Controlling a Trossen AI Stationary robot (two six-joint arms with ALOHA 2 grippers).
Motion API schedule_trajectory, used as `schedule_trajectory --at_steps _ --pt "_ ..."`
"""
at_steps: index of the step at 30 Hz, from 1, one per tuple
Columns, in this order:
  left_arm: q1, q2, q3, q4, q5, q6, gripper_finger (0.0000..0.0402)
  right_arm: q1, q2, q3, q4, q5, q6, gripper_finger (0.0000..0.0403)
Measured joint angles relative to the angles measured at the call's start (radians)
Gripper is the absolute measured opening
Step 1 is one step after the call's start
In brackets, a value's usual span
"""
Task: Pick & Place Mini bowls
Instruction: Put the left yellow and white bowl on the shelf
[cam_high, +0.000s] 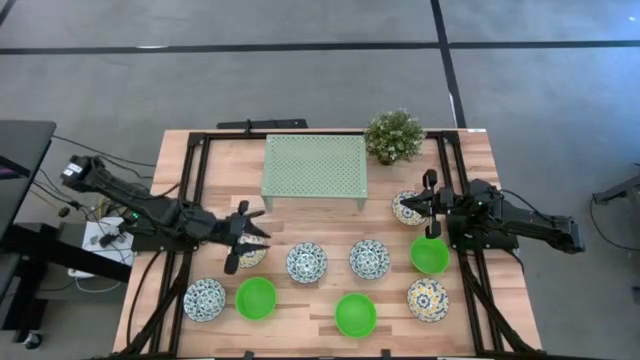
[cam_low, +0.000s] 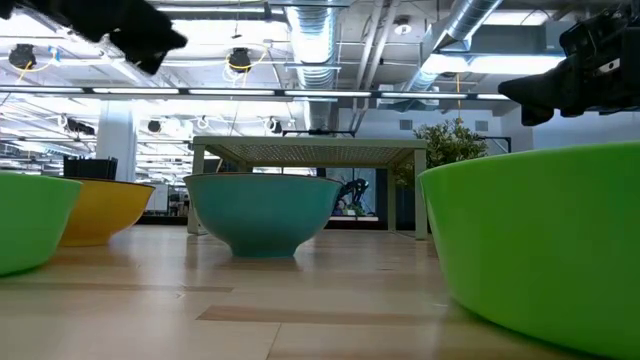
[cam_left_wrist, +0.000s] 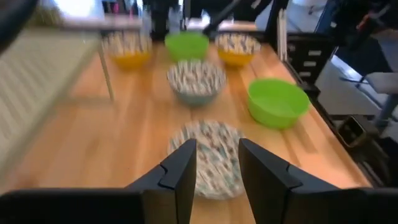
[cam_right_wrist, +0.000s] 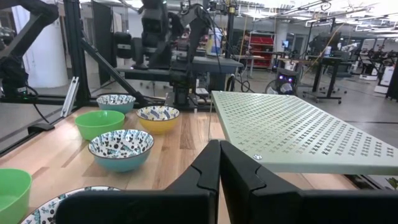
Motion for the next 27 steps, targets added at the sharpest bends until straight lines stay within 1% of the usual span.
schedule_trajectory --at_steps 3,4,8,10,15,18,21,25,27 --pt "-0.046 0.000 0.000 -0.102 -0.013 -0.171 0.0121 0.000 0.000 0.000 0.000 -0.002 0.016 0.0005" --pt "-0.057 0.000 0.000 -0.134 -0.013 -0.229 0.0121 0.000 0.000 0.000 0.001 -0.005 0.051 0.0005" --pt "-0.084 0.006 0.000 -0.262 -0.016 -0.450 0.0121 0.000 0.000 -0.003 0.018 -0.006 0.276 0.0005" --pt "-0.091 0.022 0.000 -0.317 0.003 -0.532 0.0121 -0.001 0.000 -0.004 0.048 -0.005 0.304 0.0005" --pt "-0.092 0.107 0.000 -0.325 0.078 -0.622 0.0121 0.000 0.000 -0.003 0.113 -0.004 0.296 0.0005" --pt "-0.092 0.167 0.000 -0.324 0.099 -0.651 0.0121 -0.001 0.000 -0.003 0.148 0.004 0.186 0.0005" --pt "-0.092 0.221 0.000 -0.318 0.139 -0.656 0.0121 -0.001 0.000 -0.002 0.214 0.048 0.039 0.0005" --pt "-0.092 0.255 0.000 -0.313 0.166 -0.707 0.0121 -0.001 0.000 -0.001 0.260 0.095 0.046 0.0005" --pt "-0.092 0.258 0.000 -0.312 0.166 -0.715 0.0121 -0.001 0.003 -0.001 0.272 0.099 0.040 0.0005"
